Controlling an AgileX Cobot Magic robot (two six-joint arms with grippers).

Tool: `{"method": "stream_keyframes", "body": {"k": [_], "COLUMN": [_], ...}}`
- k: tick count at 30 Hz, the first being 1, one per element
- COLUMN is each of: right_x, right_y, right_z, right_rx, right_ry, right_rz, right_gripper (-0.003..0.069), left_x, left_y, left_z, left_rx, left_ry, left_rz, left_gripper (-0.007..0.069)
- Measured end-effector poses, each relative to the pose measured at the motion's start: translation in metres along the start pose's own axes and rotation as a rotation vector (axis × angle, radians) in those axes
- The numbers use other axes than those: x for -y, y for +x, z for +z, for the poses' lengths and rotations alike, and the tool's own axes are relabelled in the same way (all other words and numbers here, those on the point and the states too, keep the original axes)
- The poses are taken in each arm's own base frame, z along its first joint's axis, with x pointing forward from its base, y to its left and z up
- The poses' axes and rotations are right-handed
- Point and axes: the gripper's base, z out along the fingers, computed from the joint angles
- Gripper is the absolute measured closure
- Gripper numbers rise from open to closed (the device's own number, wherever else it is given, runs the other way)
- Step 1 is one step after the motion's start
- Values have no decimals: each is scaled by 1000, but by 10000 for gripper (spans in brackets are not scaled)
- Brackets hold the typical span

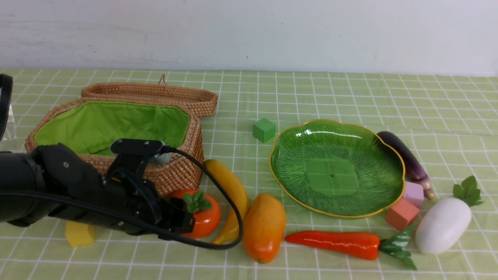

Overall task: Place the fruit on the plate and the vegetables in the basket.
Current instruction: Grab a tomato with your left arm and place it on the plate on the right.

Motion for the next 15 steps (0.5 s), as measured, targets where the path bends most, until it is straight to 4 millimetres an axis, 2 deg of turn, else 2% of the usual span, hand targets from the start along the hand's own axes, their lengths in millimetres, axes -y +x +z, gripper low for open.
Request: {"method": "stream_keyframes", "body": {"k": [7,15], "right_x": [0,-1], "right_y": [0,1], "right_z": [0,0], "right_rx": [-1,-9], "right_ry": [0,-12], "right_rz": [-1,2], "right_gripper": [536,536], "left_x": [1,-2], "left_y": [-3,-7], "left_z": [0,0], "left_rx": [31,81], "left_ry": [11,-21], "left_rz": [-70,-102], "left_gripper": [15,-1]}}
